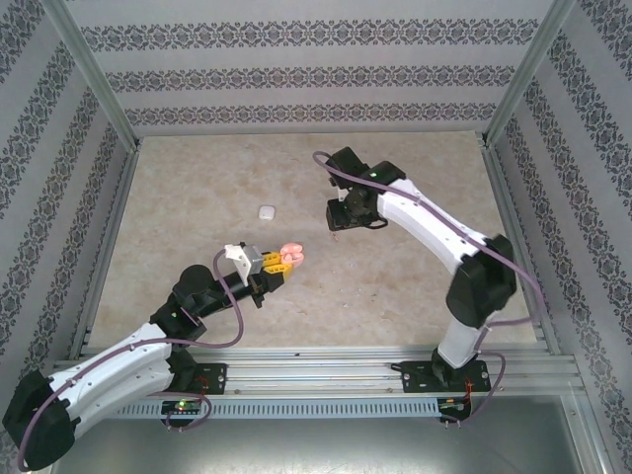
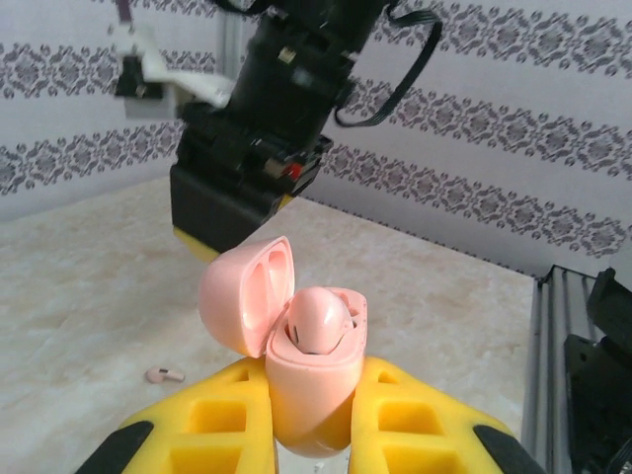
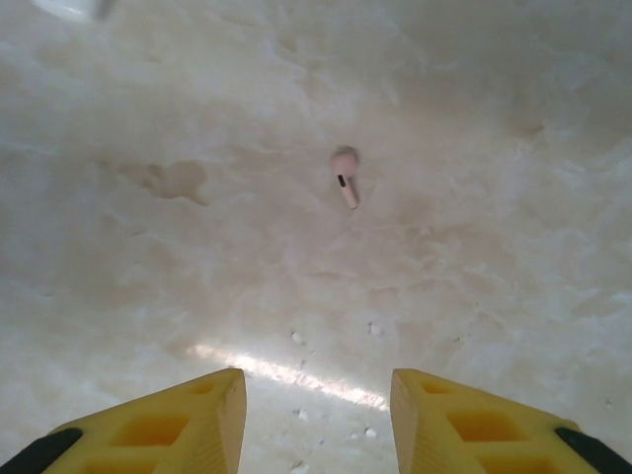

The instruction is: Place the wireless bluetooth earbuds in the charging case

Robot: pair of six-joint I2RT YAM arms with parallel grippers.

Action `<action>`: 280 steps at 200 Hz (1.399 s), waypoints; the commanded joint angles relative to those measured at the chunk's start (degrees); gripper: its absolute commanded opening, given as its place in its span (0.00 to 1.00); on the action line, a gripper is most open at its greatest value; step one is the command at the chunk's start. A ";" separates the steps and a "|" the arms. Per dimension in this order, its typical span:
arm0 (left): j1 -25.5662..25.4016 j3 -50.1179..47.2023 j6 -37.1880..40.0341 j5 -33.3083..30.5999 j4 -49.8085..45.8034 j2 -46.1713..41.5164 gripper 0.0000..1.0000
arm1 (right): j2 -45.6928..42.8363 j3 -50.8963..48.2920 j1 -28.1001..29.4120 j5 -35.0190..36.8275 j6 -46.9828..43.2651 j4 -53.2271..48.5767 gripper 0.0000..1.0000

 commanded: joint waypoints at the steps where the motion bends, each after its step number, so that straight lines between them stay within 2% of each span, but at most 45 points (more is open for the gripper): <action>1: 0.00 -0.83 -0.09 -2.26 -0.59 0.35 0.00 | 5.72 4.23 -0.83 0.01 -2.32 -0.22 0.43; 53: 0.00 -1.59 -0.18 -2.41 0.76 2.18 0.00 | 21.31 12.94 -2.91 -1.39 -4.52 -2.16 0.43; 92: 0.04 -2.37 0.11 -2.92 1.12 2.38 0.00 | 27.37 17.04 -4.17 -1.62 -5.64 -3.61 0.42; 200: 0.09 -2.56 0.50 -3.04 1.97 4.01 0.00 | 32.94 19.38 -4.29 -4.23 -7.25 -4.71 0.38; 250: 0.17 -2.56 0.44 -2.78 1.99 3.97 0.00 | 33.65 18.74 -4.20 -4.21 -7.54 -5.53 0.29; 280: 0.10 -2.34 0.44 -2.44 1.96 3.86 0.00 | 32.79 18.41 -4.21 -3.98 -7.61 -5.37 0.19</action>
